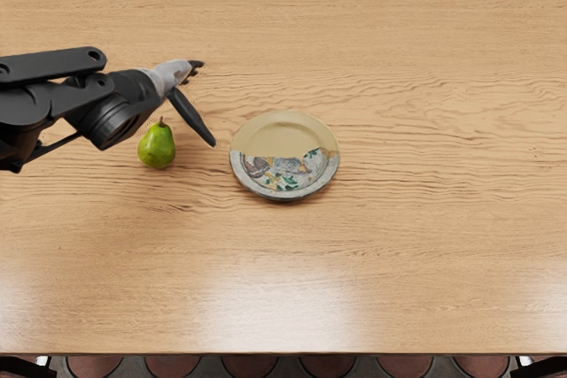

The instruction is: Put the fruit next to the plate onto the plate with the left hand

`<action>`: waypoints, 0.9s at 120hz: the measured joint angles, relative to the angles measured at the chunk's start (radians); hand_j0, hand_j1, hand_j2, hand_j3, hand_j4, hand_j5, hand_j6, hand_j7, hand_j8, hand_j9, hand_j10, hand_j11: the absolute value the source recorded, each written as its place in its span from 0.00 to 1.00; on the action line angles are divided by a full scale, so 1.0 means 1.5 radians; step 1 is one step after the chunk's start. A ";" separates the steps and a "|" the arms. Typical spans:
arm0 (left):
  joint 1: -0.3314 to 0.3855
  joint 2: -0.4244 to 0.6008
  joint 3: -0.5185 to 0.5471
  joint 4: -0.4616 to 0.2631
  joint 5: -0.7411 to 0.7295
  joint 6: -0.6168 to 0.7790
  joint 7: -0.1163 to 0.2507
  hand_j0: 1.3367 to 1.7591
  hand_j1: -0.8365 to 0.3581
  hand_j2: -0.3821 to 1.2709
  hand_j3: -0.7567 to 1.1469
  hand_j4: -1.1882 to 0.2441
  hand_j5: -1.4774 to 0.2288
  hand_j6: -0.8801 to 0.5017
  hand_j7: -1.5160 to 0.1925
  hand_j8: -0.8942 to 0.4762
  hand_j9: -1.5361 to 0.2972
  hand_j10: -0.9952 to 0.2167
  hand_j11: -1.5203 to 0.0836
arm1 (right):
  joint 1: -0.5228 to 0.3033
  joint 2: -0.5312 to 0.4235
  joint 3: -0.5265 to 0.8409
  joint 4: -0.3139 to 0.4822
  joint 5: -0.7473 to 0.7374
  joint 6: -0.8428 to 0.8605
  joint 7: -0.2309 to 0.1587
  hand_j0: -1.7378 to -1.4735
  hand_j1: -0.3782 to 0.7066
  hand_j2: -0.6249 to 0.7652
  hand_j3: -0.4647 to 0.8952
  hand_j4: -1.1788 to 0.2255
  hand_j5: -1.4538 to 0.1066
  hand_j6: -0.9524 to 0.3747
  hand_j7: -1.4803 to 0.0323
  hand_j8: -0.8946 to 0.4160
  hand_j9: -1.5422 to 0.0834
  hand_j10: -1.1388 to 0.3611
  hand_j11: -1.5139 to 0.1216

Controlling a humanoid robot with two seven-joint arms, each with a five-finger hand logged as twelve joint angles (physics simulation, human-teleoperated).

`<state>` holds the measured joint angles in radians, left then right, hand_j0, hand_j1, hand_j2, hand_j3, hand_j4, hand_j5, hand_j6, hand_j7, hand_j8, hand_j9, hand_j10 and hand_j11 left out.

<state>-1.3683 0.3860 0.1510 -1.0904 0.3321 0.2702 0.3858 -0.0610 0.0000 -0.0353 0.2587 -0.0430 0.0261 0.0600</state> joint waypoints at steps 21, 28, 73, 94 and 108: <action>0.000 0.078 0.012 -0.082 0.001 0.042 0.001 0.76 0.98 0.23 0.40 0.82 0.86 0.63 0.88 0.65 0.83 0.81 0.94 | 0.000 0.000 0.000 0.000 0.000 0.000 0.000 0.30 0.05 0.45 0.34 0.83 0.91 0.70 0.96 0.67 0.93 0.75 0.91; 0.002 0.086 0.015 -0.108 0.001 0.054 0.001 0.76 0.98 0.23 0.40 0.82 0.86 0.63 0.88 0.64 0.83 0.81 0.94 | 0.000 0.000 0.000 0.000 0.000 0.000 0.000 0.30 0.05 0.45 0.34 0.83 0.91 0.70 0.96 0.67 0.93 0.75 0.91; 0.022 0.107 0.044 -0.142 0.006 0.120 0.001 0.76 0.96 0.24 0.40 0.80 0.84 0.61 0.86 0.63 0.81 0.79 0.92 | 0.000 0.000 0.000 0.000 0.000 0.000 0.000 0.30 0.05 0.45 0.34 0.83 0.91 0.70 0.96 0.67 0.93 0.75 0.91; 0.038 0.108 0.046 -0.143 0.013 0.128 0.000 0.76 0.92 0.24 0.40 0.78 0.81 0.58 0.83 0.60 0.78 0.76 0.89 | 0.000 0.000 0.000 0.000 0.000 0.000 0.000 0.30 0.05 0.45 0.34 0.83 0.91 0.70 0.96 0.67 0.93 0.75 0.91; 0.046 0.108 0.047 -0.143 0.028 0.129 0.000 0.76 0.86 0.25 0.40 0.74 0.76 0.54 0.79 0.55 0.74 0.71 0.84 | 0.000 0.000 0.000 0.000 0.000 0.000 0.000 0.30 0.05 0.45 0.34 0.83 0.91 0.70 0.96 0.67 0.93 0.75 0.91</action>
<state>-1.2994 0.5476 0.2219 -1.3053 0.3746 0.4640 0.3853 -0.0610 0.0000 -0.0353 0.2585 -0.0430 0.0261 0.0602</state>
